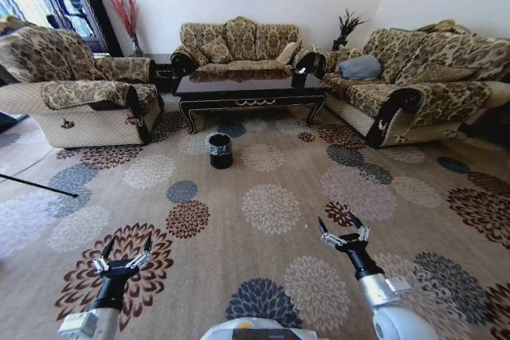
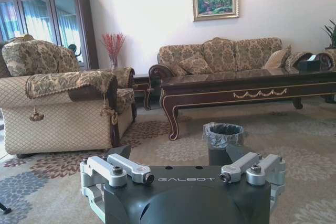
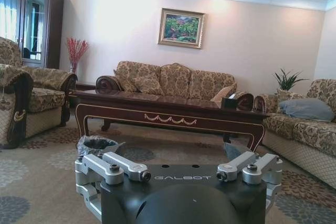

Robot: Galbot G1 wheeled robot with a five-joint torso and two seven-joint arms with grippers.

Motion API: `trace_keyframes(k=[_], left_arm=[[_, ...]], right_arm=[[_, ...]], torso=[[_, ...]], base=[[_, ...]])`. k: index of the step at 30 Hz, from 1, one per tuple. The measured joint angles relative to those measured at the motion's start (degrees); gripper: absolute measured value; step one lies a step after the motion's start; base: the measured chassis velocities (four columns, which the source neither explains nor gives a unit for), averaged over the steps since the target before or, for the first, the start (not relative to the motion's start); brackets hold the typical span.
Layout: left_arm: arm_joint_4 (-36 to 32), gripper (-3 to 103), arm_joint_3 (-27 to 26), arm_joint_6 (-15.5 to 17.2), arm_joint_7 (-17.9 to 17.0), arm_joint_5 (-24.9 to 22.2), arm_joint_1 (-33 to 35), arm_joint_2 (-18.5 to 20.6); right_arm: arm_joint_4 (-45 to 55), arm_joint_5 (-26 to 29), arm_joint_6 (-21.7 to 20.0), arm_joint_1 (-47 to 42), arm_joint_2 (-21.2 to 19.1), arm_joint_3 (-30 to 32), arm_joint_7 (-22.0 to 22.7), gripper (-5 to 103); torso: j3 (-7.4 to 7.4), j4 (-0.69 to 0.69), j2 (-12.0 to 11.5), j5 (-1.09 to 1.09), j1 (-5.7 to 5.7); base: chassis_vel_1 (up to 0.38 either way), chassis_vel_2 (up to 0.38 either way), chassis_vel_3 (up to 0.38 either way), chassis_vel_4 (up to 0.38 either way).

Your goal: Move to the front of the table and pick up the trash from the floor, then place it into the trash bin.

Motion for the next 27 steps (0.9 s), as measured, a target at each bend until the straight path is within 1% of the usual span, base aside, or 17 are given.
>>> trace_keyframes(k=[3, 13, 18, 20, 27], left_arm=[[0.0, 100, 0.0, 0.0, 0.0, 0.0, 0.0, 0.0], [0.0, 100, 0.0, 0.0, 0.0, 0.0, 0.0, 0.0], [0.0, 100, 0.0, 0.0, 0.0, 0.0, 0.0, 0.0], [0.0, 100, 0.0, 0.0, 0.0, 0.0, 0.0, 0.0], [0.0, 100, 0.0, 0.0, 0.0, 0.0, 0.0, 0.0]], right_arm=[[0.0, 0.0, 0.0, 0.0, 0.0, 0.0, 0.0, 100], [0.0, 0.0, 0.0, 0.0, 0.0, 0.0, 0.0, 100], [0.0, 0.0, 0.0, 0.0, 0.0, 0.0, 0.0, 100], [0.0, 0.0, 0.0, 0.0, 0.0, 0.0, 0.0, 100], [0.0, 0.0, 0.0, 0.0, 0.0, 0.0, 0.0, 100]], torso=[[0.17, 0.0, 0.3, 0.0, 0.12], [1.38, 0.0, 2.27, 0.0, 0.89], [2.25, 0.0, 3.85, 0.0, 1.59], [2.38, 0.0, 4.08, 0.0, 1.68], [3.53, 0.0, 5.94, 0.0, 2.4]], base=[[0.0, 0.0, 0.0, 0.0], [0.0, 0.0, 0.0, 0.0], [0.0, 0.0, 0.0, 0.0], [0.0, 0.0, 0.0, 0.0], [0.0, 0.0, 0.0, 0.0]])
